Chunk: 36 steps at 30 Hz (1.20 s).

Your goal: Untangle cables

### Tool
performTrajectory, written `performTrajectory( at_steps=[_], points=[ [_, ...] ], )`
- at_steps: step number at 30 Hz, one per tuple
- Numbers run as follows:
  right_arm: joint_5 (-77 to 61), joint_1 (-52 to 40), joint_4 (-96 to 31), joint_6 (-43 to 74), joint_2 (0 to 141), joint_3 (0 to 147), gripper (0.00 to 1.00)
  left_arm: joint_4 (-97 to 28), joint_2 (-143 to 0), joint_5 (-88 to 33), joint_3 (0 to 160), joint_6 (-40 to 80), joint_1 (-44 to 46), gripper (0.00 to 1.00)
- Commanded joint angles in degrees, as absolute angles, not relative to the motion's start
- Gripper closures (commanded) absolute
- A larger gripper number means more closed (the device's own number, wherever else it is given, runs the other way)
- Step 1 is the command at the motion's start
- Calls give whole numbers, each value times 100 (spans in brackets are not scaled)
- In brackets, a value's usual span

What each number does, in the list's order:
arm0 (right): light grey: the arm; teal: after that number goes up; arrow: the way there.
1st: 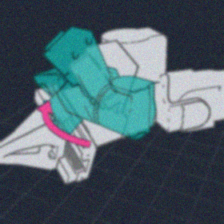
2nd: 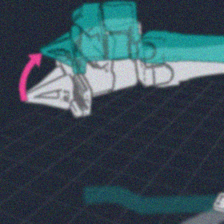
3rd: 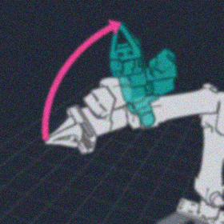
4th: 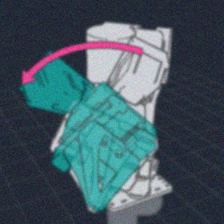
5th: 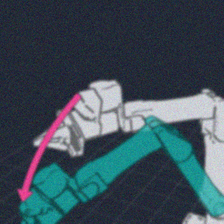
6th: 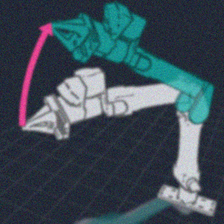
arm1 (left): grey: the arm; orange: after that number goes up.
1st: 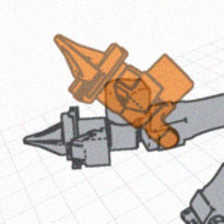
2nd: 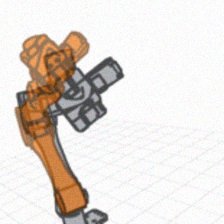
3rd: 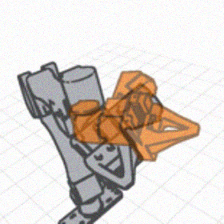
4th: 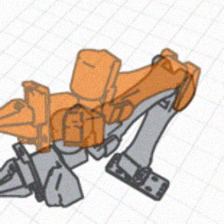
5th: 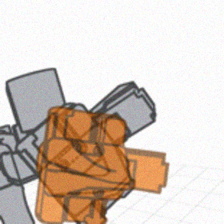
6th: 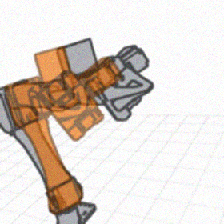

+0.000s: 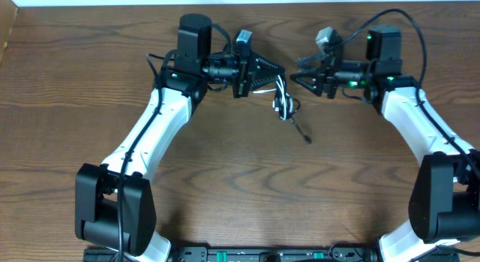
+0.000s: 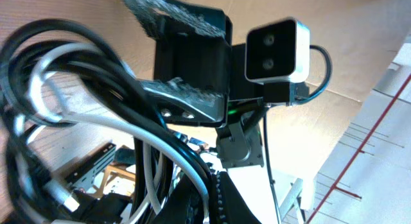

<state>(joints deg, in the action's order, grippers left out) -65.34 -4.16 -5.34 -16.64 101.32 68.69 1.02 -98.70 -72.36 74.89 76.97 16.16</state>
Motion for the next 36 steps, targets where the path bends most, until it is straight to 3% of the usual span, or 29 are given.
performTrajectory(
  at_steps=[1,10,15,19,22,29,36],
  points=[
    [-7671,-298,-349,-1629,10158,6965,52,187,-9848,-7588,7546,7832,1555,93],
    [-7282,-805,-228,-1907,10158,6963,46,189,-9848,-7669,7546,7975,1555,93],
    [-6764,-1096,73,-1957,10158,6963,50,189,-9848,-7741,7546,7981,1555,92],
    [-6608,-1243,410,-1957,10158,6963,67,189,-9848,-7738,7546,7981,1559,92],
    [-6316,-1236,311,-1931,10158,6963,97,189,-9848,-7738,7546,7955,1559,93],
    [-6667,-548,165,-628,10147,6965,99,-89,-9848,-7196,7520,6681,1288,92],
    [-6698,82,-499,1,10145,6965,99,-2139,-9850,-5483,7518,5120,1100,92]
  ],
)
